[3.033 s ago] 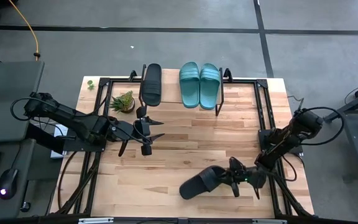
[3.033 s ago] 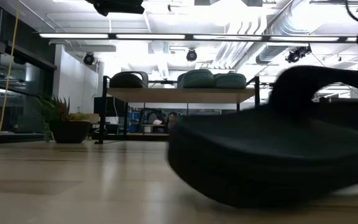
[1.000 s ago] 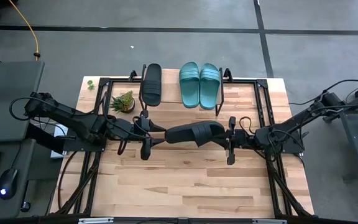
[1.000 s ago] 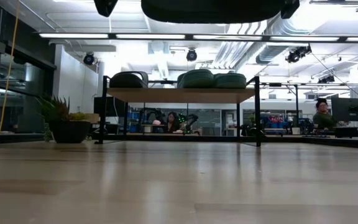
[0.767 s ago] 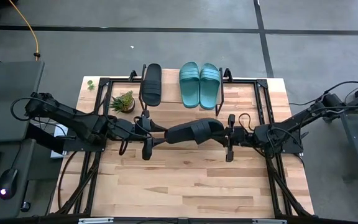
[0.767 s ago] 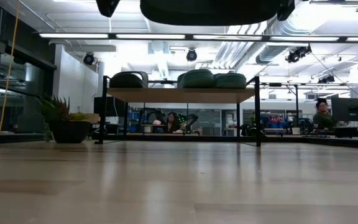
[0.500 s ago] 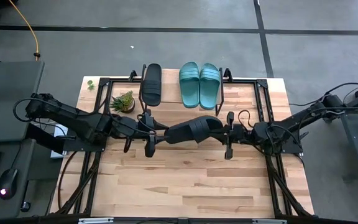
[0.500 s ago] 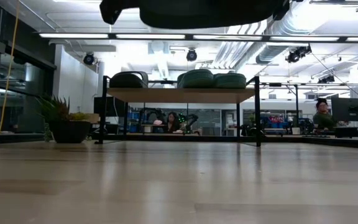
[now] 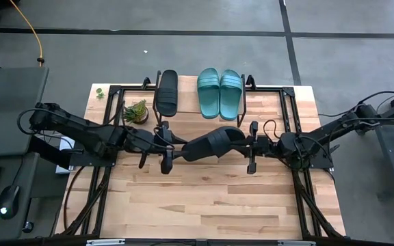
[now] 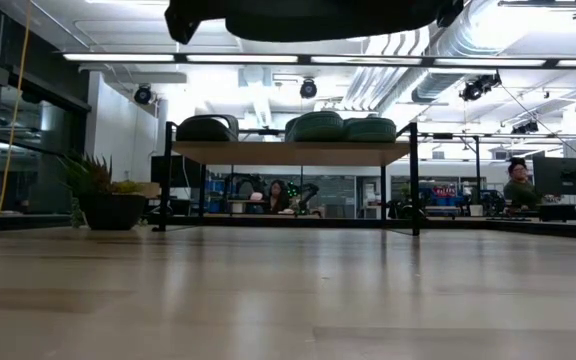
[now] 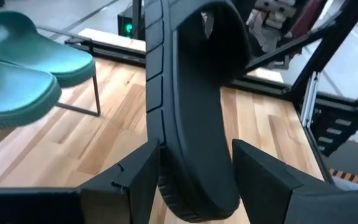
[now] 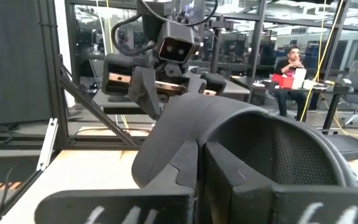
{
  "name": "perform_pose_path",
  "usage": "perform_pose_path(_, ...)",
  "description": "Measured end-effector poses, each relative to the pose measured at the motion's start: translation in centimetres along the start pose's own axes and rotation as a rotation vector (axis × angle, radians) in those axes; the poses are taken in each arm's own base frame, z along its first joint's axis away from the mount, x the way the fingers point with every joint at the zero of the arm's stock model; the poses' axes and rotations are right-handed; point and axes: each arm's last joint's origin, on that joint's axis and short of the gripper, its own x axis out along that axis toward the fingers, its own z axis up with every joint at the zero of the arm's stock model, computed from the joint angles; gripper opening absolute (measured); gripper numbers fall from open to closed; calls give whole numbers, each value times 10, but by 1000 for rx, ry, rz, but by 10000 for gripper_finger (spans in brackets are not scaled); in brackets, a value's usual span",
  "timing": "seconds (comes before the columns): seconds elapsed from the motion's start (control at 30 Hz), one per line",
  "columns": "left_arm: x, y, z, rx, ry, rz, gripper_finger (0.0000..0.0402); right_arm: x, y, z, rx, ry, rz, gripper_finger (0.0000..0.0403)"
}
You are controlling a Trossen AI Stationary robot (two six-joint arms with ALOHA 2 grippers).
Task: Pick and place slides into the shelf
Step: Put the black slide on the shelf
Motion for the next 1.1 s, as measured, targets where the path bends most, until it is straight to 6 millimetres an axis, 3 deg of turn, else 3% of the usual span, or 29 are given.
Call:
perform_pose_path(0.33, 0, 0, 0, 19, 4, 1, 184, 7, 1, 20, -29, 64, 10, 0)
perform_pose_path(1.1, 0, 0, 0, 30, -6, 9, 184, 7, 4, 21, 9, 70, 79, 0)
